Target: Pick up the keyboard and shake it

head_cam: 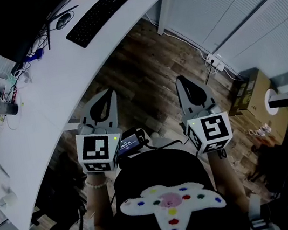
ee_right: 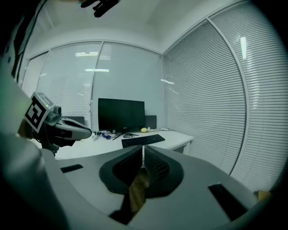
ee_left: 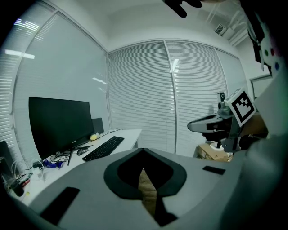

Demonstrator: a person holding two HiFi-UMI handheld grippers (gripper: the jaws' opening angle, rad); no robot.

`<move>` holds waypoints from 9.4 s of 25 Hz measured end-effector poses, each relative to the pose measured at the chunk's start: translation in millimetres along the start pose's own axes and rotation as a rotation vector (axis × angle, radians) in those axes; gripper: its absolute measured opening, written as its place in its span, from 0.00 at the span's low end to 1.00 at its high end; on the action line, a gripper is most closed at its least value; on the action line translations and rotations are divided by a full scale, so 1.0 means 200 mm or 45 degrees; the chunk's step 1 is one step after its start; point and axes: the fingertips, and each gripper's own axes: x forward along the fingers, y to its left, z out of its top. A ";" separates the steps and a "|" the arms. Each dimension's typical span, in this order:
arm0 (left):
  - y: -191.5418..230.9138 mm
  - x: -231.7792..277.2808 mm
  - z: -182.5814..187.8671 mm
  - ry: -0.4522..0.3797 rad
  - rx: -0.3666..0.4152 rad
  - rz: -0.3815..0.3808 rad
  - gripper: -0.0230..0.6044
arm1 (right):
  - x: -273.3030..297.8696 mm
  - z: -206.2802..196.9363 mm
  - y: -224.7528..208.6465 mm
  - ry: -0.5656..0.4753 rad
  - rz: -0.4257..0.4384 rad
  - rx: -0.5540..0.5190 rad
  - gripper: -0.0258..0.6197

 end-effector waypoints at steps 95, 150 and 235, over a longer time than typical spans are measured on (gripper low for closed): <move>1.68 1.38 -0.85 0.393 -1.257 0.458 0.41 | 2.21 0.27 -0.18 0.344 0.386 -0.146 0.10; 1.74 1.26 -0.68 0.379 -1.279 0.716 0.33 | 3.15 0.06 -0.59 0.625 0.677 -0.206 0.43; 2.14 1.60 -0.18 -0.752 -1.060 0.275 0.30 | 2.52 1.51 -0.56 -0.431 0.271 -0.833 0.48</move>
